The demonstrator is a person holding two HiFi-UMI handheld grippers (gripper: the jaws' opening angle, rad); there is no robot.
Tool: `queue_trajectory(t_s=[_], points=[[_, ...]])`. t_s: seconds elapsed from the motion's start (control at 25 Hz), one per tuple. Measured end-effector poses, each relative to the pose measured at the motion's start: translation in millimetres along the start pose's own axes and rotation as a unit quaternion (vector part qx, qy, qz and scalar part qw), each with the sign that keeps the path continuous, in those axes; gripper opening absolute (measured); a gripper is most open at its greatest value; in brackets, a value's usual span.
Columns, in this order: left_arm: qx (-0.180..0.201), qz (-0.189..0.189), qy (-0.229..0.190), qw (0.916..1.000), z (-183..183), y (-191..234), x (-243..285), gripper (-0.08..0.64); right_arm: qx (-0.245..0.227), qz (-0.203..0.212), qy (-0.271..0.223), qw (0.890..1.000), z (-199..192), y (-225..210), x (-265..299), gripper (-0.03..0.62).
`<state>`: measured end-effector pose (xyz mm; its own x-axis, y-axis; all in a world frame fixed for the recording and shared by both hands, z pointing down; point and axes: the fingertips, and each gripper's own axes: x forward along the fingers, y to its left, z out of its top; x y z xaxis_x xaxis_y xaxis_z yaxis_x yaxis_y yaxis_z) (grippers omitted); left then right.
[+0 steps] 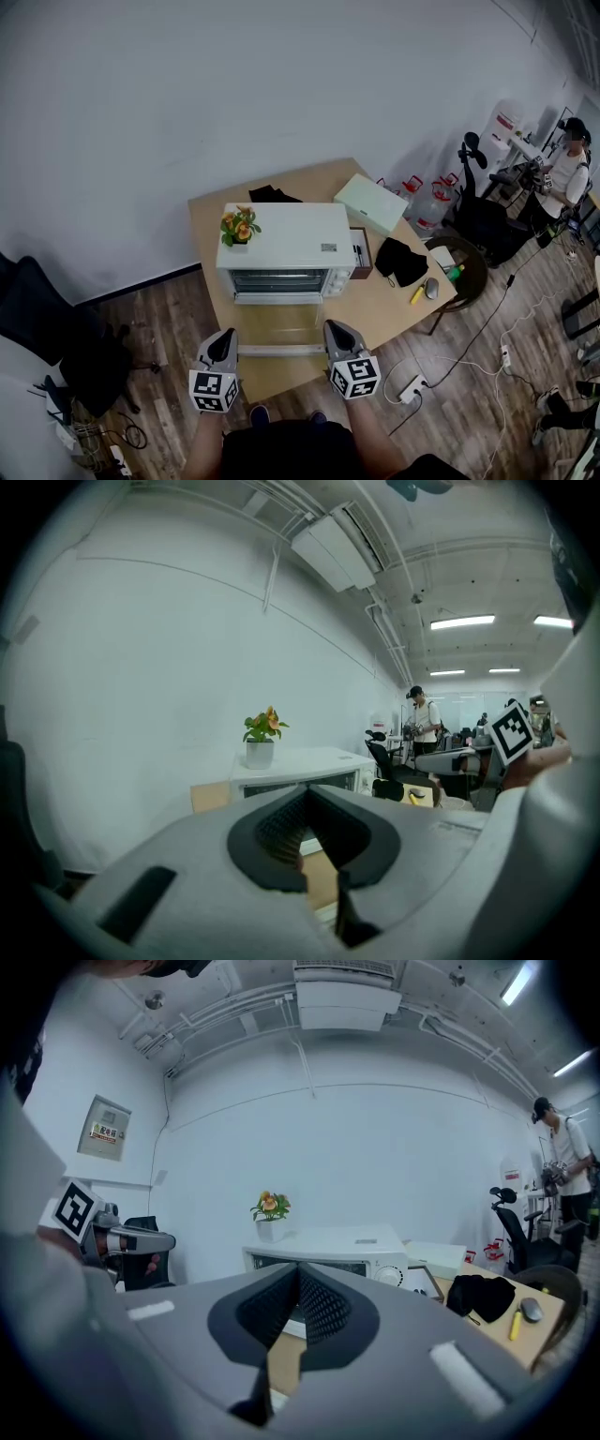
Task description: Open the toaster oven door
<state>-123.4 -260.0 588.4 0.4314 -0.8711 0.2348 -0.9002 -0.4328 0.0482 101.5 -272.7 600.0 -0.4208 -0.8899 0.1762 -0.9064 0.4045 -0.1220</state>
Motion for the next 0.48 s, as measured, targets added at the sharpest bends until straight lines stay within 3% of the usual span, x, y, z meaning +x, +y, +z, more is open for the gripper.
queue_trajectory(t_s=[0.48], points=[[-0.013, 0.008, 0.003, 0.9999, -8, 4, -10, -0.001, 0.004, -0.007, 0.015, 1.0, -14, -6, -6, 0.011]])
